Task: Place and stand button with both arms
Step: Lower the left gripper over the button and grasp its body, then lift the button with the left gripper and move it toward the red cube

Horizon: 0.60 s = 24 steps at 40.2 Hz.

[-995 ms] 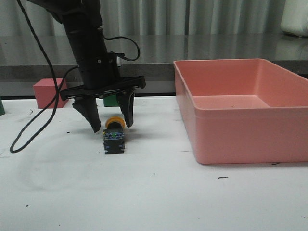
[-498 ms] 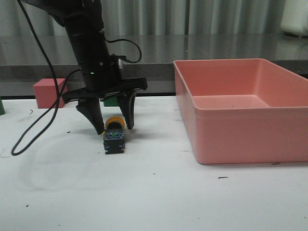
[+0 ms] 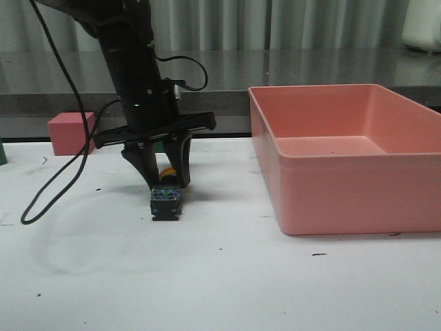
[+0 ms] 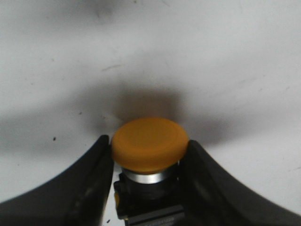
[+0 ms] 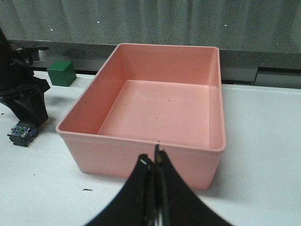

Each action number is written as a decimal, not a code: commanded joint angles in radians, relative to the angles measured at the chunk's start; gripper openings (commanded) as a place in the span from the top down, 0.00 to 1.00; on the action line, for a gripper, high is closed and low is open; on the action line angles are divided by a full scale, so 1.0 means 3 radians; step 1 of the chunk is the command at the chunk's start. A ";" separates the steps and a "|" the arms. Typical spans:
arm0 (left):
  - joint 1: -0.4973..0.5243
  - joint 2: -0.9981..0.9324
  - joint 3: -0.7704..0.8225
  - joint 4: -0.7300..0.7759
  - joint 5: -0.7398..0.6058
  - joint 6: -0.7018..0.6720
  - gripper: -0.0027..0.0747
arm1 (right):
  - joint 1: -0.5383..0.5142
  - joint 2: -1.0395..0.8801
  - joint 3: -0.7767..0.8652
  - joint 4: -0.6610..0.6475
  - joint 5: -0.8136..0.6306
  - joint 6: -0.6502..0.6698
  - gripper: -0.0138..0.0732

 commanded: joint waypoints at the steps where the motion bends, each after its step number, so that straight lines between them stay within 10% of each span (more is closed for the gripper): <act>1: -0.0016 -0.0219 -0.0116 -0.0074 0.0148 0.0026 0.84 | -0.0013 0.0031 -0.0094 -0.0036 -0.0282 -0.0029 0.92; 24: -0.0018 -0.1421 0.0252 0.0616 -0.0454 0.0173 0.84 | -0.0013 0.0031 -0.0094 -0.0036 -0.0282 -0.0029 0.92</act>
